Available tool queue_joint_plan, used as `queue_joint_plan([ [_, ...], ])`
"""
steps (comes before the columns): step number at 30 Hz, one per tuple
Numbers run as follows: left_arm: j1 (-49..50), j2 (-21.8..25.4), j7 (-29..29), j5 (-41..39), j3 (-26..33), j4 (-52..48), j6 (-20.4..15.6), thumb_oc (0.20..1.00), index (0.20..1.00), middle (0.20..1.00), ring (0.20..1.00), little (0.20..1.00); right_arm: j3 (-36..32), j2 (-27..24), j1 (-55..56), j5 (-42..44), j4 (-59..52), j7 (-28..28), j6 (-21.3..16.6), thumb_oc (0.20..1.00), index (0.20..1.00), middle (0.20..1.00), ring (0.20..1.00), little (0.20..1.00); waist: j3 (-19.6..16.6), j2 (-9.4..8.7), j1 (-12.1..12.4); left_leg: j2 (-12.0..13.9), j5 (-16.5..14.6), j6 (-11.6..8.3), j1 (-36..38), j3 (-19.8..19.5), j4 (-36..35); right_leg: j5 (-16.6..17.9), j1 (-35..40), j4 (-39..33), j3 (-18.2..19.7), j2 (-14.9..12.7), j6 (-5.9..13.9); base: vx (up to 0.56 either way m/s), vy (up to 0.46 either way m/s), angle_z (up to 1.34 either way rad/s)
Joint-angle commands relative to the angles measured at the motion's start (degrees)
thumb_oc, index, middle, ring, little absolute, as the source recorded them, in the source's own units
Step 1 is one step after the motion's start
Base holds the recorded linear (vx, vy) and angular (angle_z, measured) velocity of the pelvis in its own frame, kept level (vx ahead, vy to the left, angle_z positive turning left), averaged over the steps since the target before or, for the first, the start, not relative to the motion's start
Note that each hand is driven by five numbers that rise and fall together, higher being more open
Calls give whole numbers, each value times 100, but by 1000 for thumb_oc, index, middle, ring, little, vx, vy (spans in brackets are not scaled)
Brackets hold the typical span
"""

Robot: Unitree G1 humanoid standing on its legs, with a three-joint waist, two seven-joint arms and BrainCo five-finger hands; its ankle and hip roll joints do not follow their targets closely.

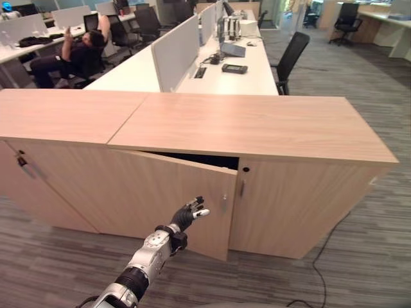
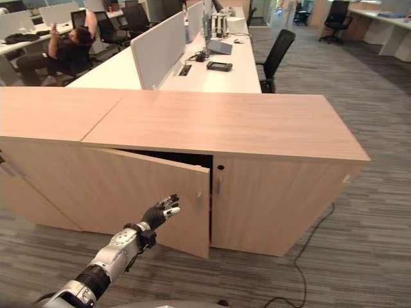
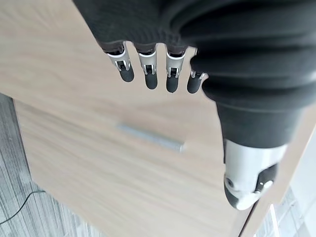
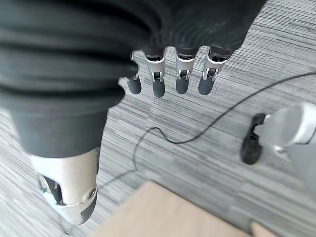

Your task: Put the empty folder in the office cabinet

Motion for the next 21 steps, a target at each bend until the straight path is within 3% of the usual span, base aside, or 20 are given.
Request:
queue_joint_plan([
  [1, -26, 41, 50, 245, 456, -169, -263, 1000, 1000, 1000, 1000, 1000, 37, 59, -291, -54, 435, 75, -68, 1000, 1000, 1000, 1000, 1000, 81, -183, 222, -337, -562, 24, -540, -1329, 89, -683, 307, 79, 220, 208, 440, 78, -97, -70],
  [2, 41, 33, 71, 292, 507, -161, -242, 1000, 1000, 1000, 1000, 1000, 38, 81, -268, -57, 422, 80, -52, 1000, 1000, 1000, 1000, 1000, 105, -237, 297, -532, -563, 30, -739, -1703, 174, -666, 337, 64, 304, 201, 419, 49, -26, -50],
  [3, 41, 35, 71, 292, 507, -161, -241, 1000, 1000, 1000, 1000, 1000, 38, 82, -268, -57, 422, 79, -52, 1000, 1000, 1000, 1000, 1000, 96, -239, 290, -536, -558, 31, -753, -1709, 174, -665, 327, 63, 297, 198, 420, 0, -26, -81],
  [4, 109, 71, 157, 458, 613, -237, -293, 1000, 1000, 1000, 1000, 1000, 65, 96, -264, -71, 369, 65, -64, 1000, 1000, 1000, 1000, 1000, 197, -300, 420, -936, -506, 33, -1096, -2307, 227, -644, 368, 55, 426, 214, 391, -20, -19, -66],
  [5, 161, 118, 171, 594, 647, -336, -311, 1000, 1000, 1000, 1000, 1000, 110, 96, -281, -115, 312, 80, -80, 1000, 1000, 1000, 1000, 1000, 276, -300, 476, -1218, -491, 85, -1289, -2556, 255, -618, 382, 65, 493, 251, 364, -24, -7, -49],
  [6, 213, 116, 183, 652, 704, -354, -311, 1000, 1000, 1000, 1000, 1000, 143, 119, -307, -115, 252, 103, -57, 1000, 1000, 1000, 1000, 1000, 306, -277, 475, -1324, -493, 94, -1201, -2645, 128, -592, 384, 75, 566, 298, 365, -8, 67, -40],
  [13, 510, -40, 469, 1007, 1083, -104, -463, 1000, 1000, 1000, 1000, 1000, 273, 318, -295, -303, 82, 116, -5, 1000, 1000, 1000, 1000, 1000, 48, -34, 428, -1506, -244, 190, -583, -2460, -888, -490, 279, 102, 683, 168, 456, -5, 142, -50],
  [21, -68, 183, 814, 1347, 1319, 728, -492, 1000, 1000, 1000, 1000, 1000, 344, 317, -190, -441, 113, 127, 59, 1000, 1000, 1000, 1000, 1000, -85, 57, 267, -1564, -330, 284, -351, -2145, -1084, -469, 288, 60, 918, 118, 556, 19, 84, -14],
])
